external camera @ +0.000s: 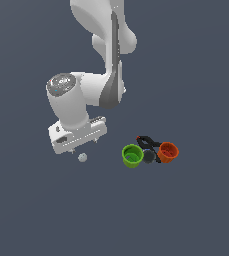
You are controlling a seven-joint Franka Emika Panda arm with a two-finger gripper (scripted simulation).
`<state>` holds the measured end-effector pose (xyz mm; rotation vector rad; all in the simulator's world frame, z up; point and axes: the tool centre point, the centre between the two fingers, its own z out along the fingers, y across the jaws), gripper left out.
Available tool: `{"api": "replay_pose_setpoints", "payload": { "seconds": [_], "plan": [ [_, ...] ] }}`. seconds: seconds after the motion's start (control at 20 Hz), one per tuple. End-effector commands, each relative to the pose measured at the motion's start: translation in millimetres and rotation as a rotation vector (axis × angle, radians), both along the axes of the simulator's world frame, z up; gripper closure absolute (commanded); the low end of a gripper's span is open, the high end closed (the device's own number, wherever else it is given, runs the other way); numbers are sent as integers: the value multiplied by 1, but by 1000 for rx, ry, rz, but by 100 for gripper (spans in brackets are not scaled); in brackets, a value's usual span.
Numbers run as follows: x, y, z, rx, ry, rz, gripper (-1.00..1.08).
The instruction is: Pick up a designated object from a clutter of objects.
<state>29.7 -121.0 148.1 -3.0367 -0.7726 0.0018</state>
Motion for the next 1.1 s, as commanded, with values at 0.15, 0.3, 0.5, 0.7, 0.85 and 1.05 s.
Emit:
{"api": "replay_pose_setpoints", "payload": {
  "seconds": [0.15,0.3,0.5,0.7,0.85,1.05],
  "plan": [
    [-1,-15,-36,-3,-2,103,-92],
    [-3,-20,-51,-5,-3,145,-92],
    [-5,-26,-65,-6,-4,186,-92],
    [-6,-29,-74,-7,-4,211,-92],
    [-7,-31,-77,-7,-4,219,-92],
    [-7,-30,-78,-7,-3,216,-92]
  ]
}}
